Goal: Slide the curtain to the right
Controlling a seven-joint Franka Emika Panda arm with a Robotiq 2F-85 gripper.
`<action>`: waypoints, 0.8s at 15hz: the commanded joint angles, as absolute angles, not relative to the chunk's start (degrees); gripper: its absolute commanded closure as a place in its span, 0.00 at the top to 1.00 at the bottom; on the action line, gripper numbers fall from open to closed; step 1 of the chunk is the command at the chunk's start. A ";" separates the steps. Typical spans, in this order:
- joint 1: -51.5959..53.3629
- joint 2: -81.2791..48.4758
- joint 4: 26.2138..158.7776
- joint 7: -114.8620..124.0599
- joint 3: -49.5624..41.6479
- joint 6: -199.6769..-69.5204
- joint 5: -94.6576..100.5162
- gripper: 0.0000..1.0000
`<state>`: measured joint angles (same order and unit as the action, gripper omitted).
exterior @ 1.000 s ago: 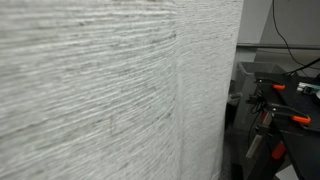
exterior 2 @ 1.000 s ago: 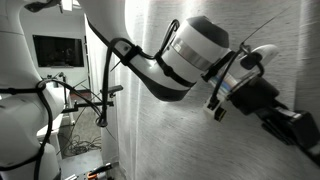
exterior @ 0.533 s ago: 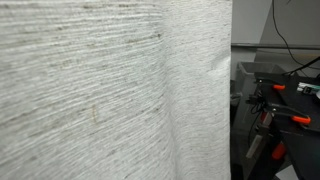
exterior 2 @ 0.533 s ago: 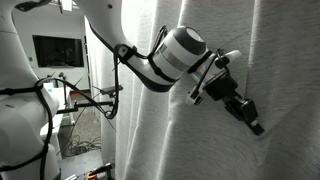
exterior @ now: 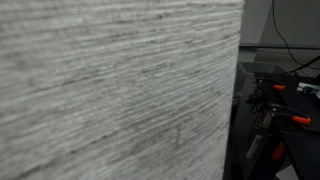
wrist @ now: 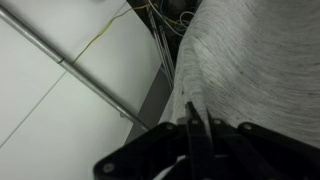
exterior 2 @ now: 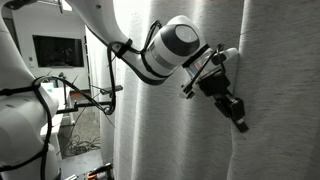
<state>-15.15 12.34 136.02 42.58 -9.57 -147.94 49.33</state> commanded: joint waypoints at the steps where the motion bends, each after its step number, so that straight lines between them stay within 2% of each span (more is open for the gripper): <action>1: -14.18 11.50 141.16 37.28 -9.82 -145.44 41.16 0.31; 10: -11.02 9.98 145.41 21.10 -7.40 -127.07 17.93 0.99; 12: -9.45 11.83 145.71 17.31 -6.46 -122.09 13.40 1.00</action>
<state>-11.51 8.63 145.20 22.72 -7.33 -128.64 19.42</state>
